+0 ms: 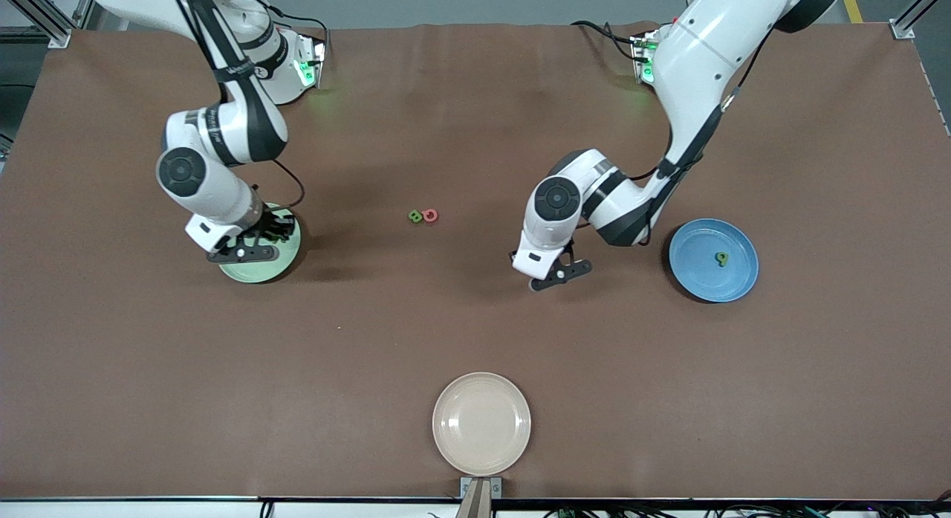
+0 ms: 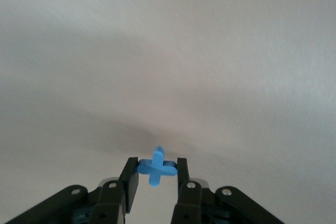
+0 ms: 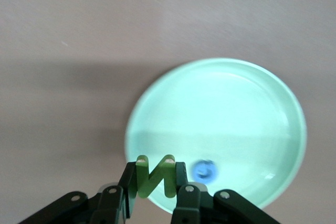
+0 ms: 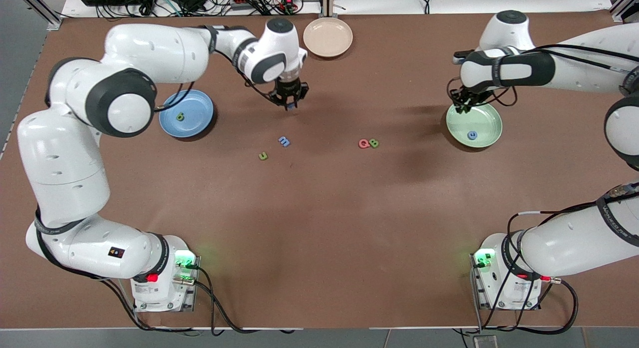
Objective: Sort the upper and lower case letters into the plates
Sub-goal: 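Place the x on the blue plate while the right gripper places N on green plate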
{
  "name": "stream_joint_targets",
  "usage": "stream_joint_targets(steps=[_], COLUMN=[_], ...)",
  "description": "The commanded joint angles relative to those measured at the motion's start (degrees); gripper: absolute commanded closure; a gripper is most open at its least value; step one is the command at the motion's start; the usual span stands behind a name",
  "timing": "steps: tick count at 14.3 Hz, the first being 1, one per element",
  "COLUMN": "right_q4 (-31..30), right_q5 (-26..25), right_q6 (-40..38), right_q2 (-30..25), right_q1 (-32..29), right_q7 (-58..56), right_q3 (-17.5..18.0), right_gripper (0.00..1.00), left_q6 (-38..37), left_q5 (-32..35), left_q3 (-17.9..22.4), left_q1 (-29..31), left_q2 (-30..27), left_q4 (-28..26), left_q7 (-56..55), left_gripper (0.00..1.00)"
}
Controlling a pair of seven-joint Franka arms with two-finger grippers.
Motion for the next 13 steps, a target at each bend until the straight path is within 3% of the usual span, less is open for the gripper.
stream_joint_targets(steps=[1,4,7,10,13], right_q4=[-4.93,-8.0,-8.45,-8.54,-8.54], right_q5=[-1.63,-1.81,-1.81,-1.81,-1.73], right_q6=[1.79,9.07,15.31,19.37,19.2], right_q2=[-3.92,-3.31,1.69,6.0,6.71], right_q1=[-5.77,-10.96,-14.57,-15.99,-15.9], right_q7=[-6.42,-13.54,-17.42,-18.05,-17.87], right_q3=[1.14,1.14,1.22,1.4,1.49], right_gripper=[1.0,1.0,1.0,1.0,0.99], left_q6=[-3.91,-3.91,-3.39,0.81,7.05], left_q5=[0.08,-0.1,0.16,2.26,8.66], left_q3=[-0.65,-4.77,-10.47,-16.89,-18.4], left_q1=[5.04,14.43,27.17,40.44,47.85], left_q2=[-7.37,-13.35,-17.4,-18.82,-18.21], left_q4=[-4.02,-9.47,-16.4,-23.26,-28.8], left_q7=[6.18,13.39,22.79,30.61,34.59], left_gripper=[0.87,0.87,0.87,0.87,0.87])
